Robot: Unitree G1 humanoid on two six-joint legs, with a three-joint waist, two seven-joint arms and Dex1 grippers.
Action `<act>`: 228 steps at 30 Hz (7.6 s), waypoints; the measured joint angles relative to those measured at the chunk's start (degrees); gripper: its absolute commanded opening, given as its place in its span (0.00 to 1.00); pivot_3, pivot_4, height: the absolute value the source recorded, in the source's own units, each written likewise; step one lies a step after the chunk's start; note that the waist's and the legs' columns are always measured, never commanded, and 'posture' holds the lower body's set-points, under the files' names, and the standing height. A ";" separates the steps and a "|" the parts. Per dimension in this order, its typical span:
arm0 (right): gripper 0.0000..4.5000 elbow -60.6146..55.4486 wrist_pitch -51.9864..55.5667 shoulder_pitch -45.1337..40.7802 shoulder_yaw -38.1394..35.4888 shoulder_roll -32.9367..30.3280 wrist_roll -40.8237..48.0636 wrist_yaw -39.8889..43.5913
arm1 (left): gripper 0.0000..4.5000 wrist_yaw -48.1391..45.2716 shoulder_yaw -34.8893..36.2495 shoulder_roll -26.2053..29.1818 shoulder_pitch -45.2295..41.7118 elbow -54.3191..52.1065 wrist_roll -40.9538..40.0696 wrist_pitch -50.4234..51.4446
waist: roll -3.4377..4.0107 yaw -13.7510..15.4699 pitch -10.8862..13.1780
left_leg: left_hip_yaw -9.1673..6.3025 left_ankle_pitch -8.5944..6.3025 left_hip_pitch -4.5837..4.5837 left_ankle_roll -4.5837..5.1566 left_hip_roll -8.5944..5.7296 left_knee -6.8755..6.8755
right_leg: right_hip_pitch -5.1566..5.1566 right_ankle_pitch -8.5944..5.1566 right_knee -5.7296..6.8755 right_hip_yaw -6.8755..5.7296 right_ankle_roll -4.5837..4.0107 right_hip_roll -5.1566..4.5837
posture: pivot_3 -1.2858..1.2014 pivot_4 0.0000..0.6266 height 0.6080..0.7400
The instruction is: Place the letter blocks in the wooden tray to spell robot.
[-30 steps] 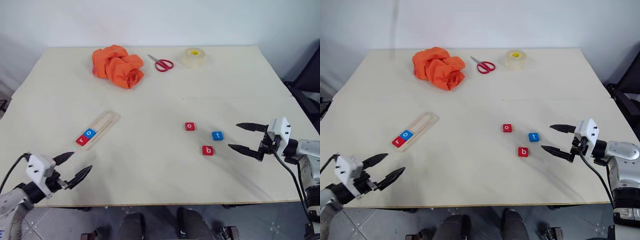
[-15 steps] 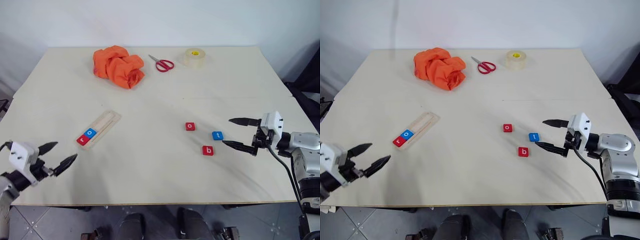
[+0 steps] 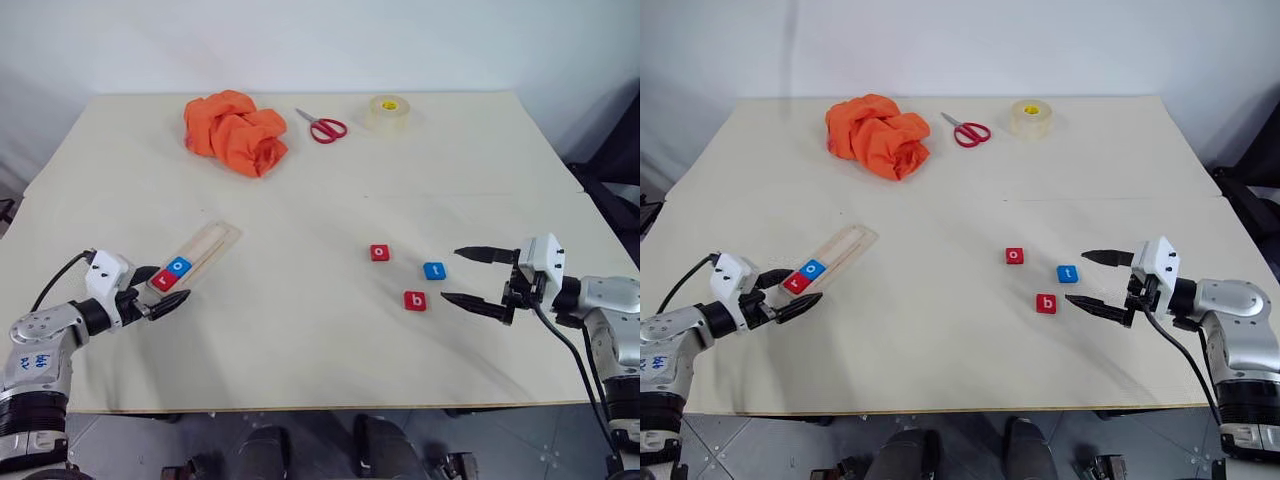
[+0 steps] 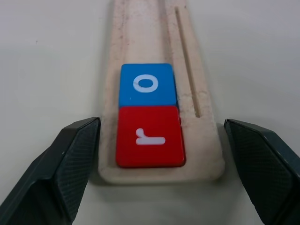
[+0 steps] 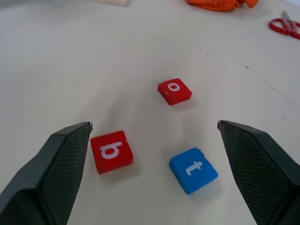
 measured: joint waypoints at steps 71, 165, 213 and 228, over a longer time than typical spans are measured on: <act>1.00 -4.92 -0.36 4.53 -1.20 -0.01 0.38 -5.02 | 1.00 -11.35 -29.26 -10.32 -8.90 -24.09 8.50 3.08 | -0.06 0.15 0.04 | -0.10 0.08 -0.03 0.04 -0.04 0.50 | 0.04 0.02 0.28 0.10 0.04 0.02 | 0.52 0.24 1.00; 0.91 -54.46 80.63 7.90 1.54 31.78 -1.88 -77.21 | 1.00 -29.59 -12.74 -15.23 1.62 -19.77 -13.14 -11.88 | -0.17 -0.12 0.00 | -0.38 -0.13 -0.38 0.34 -0.02 0.44 | -0.06 -0.07 -0.06 -0.13 -0.11 -0.02 | 0.52 0.24 1.00; 0.99 -44.93 50.65 9.63 6.65 -14.92 0.55 -20.32 | 1.00 -33.63 -10.39 -12.83 -1.49 -10.02 -13.15 -15.36 | -0.30 -0.06 0.06 | -0.29 -0.15 -1.06 0.39 -0.01 0.46 | -0.69 0.02 -0.18 -0.08 0.06 0.11 | 0.52 0.24 1.00; 0.79 -10.03 19.35 -9.35 24.91 -12.84 -15.85 -2.18 | 1.00 -33.49 -8.45 -11.76 1.70 -11.14 -13.18 -16.66 | -0.42 -0.10 0.05 | -0.12 -0.15 -1.02 0.36 -0.01 0.75 | -0.69 0.10 0.02 0.01 0.15 0.03 | 0.52 0.24 1.00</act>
